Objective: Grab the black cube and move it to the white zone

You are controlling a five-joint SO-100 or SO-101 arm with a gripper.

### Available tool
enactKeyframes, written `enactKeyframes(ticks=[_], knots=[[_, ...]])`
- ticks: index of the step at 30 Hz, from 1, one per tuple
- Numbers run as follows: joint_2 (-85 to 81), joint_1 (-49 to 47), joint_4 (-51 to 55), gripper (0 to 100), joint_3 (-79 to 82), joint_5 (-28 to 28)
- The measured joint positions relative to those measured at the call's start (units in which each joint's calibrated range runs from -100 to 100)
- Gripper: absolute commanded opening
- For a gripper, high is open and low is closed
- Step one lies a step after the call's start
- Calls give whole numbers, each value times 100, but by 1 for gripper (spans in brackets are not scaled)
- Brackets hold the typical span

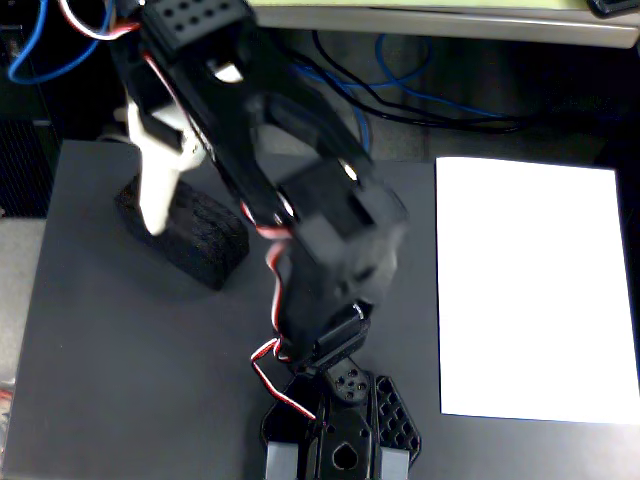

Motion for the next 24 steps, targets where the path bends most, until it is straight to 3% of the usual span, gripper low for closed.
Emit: enactKeyframes(ticks=[8, 15, 24], knots=[[1764, 22, -539, 35, -91, 0], [2014, 7, -616, 34, -91, 0], [2006, 0, -582, 3, -110, 0]])
